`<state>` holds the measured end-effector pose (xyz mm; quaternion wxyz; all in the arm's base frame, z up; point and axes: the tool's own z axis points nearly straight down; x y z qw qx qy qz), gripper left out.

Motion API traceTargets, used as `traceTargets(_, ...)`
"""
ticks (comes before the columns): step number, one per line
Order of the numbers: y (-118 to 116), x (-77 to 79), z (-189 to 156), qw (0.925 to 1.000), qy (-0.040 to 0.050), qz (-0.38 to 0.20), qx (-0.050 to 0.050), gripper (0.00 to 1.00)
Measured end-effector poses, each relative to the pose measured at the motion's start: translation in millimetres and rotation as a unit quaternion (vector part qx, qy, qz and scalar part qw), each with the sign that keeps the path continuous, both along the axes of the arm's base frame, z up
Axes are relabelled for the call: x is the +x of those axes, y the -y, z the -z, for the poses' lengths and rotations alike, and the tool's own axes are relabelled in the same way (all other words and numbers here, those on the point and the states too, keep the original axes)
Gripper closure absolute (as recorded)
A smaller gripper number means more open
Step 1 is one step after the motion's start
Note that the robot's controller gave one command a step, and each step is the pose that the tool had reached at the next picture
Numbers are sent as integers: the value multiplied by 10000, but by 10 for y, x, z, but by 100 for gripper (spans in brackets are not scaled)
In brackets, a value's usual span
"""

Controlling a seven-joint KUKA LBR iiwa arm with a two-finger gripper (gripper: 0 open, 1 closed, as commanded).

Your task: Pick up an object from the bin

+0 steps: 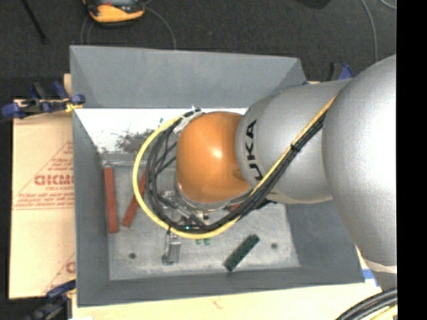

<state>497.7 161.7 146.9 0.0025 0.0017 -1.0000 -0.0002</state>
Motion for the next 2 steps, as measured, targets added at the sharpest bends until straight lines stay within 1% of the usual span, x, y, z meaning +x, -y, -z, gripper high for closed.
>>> traceTargets(1, 5, 21, -33, 10000, 35, 16, 6, 0)
traceTargets(2, -138, 345, 234, 9923, 68, -1237, 4, 0)
